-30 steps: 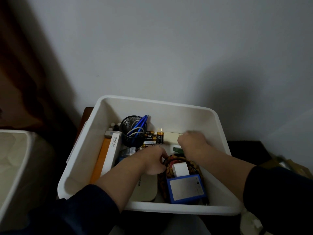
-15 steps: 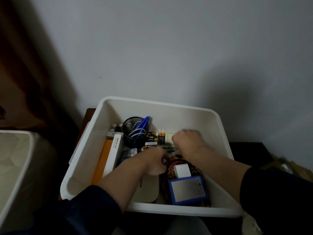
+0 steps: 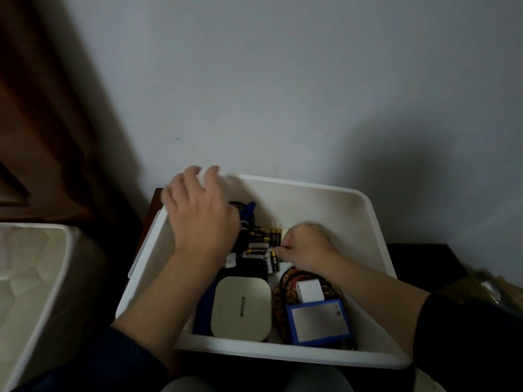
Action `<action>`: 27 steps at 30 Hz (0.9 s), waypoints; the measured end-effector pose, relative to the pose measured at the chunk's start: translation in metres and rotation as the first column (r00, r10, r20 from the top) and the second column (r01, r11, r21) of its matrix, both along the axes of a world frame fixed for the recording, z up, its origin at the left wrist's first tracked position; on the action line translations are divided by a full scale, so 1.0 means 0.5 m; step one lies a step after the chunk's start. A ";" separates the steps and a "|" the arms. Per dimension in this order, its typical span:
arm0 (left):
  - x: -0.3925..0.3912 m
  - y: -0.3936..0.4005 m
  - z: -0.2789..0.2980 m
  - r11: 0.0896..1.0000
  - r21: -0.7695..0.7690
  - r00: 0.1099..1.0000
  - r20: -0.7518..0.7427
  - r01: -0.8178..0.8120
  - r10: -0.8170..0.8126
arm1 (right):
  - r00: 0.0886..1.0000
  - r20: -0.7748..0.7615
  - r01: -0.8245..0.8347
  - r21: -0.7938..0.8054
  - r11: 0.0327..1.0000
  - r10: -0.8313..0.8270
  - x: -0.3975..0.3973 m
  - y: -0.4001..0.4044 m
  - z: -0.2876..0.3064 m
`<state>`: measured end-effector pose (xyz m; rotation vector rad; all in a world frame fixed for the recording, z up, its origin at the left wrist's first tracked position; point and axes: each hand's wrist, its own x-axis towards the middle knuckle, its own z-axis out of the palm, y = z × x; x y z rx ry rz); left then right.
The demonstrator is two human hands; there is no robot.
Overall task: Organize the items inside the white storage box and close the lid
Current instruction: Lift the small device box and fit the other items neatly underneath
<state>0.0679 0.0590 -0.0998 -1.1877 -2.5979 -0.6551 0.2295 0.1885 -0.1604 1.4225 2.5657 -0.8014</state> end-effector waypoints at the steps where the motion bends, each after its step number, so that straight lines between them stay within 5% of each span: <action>1: -0.010 -0.011 0.000 0.995 -0.066 0.997 0.006 -0.076 0.077 | 1.000 0.019 -0.007 -0.002 1.000 0.007 -0.008 -0.008 -0.002; 7: -0.023 -0.062 -0.008 0.928 -0.326 0.975 0.064 -0.180 0.211 | 0.969 0.248 -0.019 0.091 0.996 -0.004 -0.054 -0.049 0.000; 16: -0.097 -0.089 0.003 0.971 -0.235 0.874 0.460 -0.047 0.154 | 0.951 0.303 0.016 0.164 0.986 -0.066 -0.073 -0.066 -0.010; 27: -0.061 -0.099 -0.014 0.945 -0.311 0.980 0.131 -0.101 0.148 | 0.929 0.361 -0.012 0.243 0.970 -0.079 -0.078 -0.062 -0.016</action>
